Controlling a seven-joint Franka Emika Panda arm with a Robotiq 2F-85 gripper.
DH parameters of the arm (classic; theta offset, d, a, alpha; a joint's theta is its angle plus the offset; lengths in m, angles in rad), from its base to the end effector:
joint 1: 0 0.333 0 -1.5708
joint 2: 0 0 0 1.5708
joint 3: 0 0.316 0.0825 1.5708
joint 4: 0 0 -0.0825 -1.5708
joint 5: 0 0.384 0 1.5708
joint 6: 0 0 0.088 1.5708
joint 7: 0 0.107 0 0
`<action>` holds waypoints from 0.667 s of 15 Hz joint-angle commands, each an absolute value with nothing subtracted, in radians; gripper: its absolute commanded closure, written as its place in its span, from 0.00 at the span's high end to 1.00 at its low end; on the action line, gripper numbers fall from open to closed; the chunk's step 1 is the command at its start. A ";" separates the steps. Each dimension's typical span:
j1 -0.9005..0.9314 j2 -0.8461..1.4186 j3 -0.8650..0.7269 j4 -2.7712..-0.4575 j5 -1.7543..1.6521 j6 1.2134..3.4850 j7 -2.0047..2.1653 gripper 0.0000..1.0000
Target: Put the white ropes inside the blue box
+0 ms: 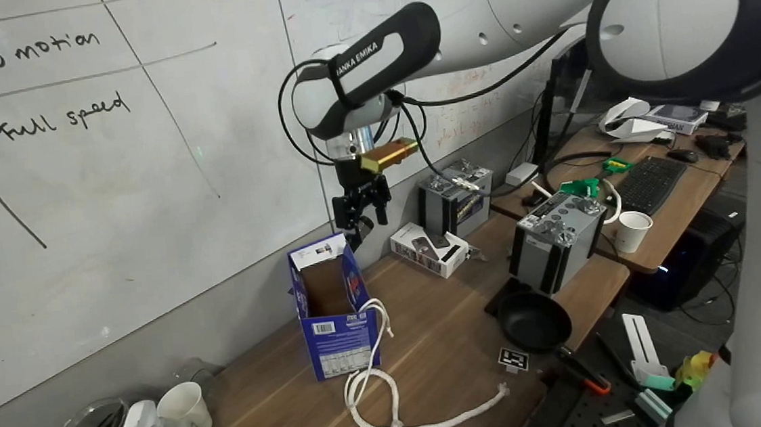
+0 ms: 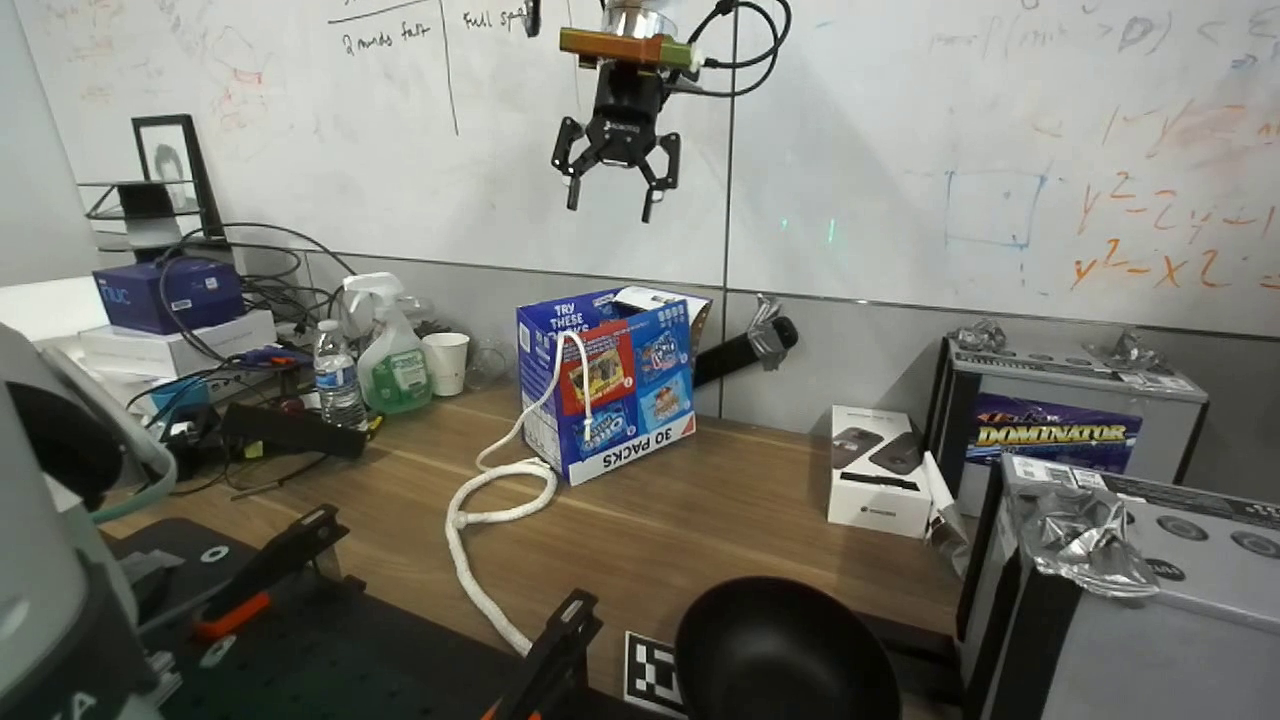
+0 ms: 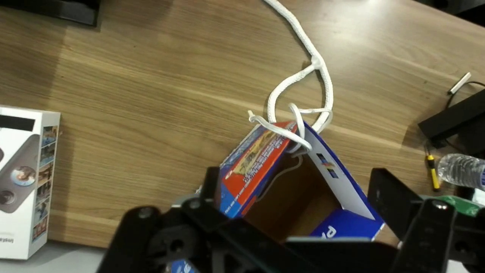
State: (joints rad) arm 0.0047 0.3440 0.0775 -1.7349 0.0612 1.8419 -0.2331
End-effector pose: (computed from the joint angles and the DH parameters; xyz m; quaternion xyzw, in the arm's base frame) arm 0.6181 0.0522 0.3641 -0.9817 -0.1436 0.1143 0.0503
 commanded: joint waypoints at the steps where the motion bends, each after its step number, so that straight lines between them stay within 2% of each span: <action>1: 0.001 0.209 0.070 -1.984 0.049 1.950 -0.275 1.00; 6: 0.003 0.106 0.067 -2.268 0.033 2.069 -0.316 1.00; 10: 0.008 0.043 0.074 -2.510 0.052 2.264 -0.384 1.00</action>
State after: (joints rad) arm 0.0036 0.1412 0.0713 -2.3129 0.0442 2.1186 -0.3283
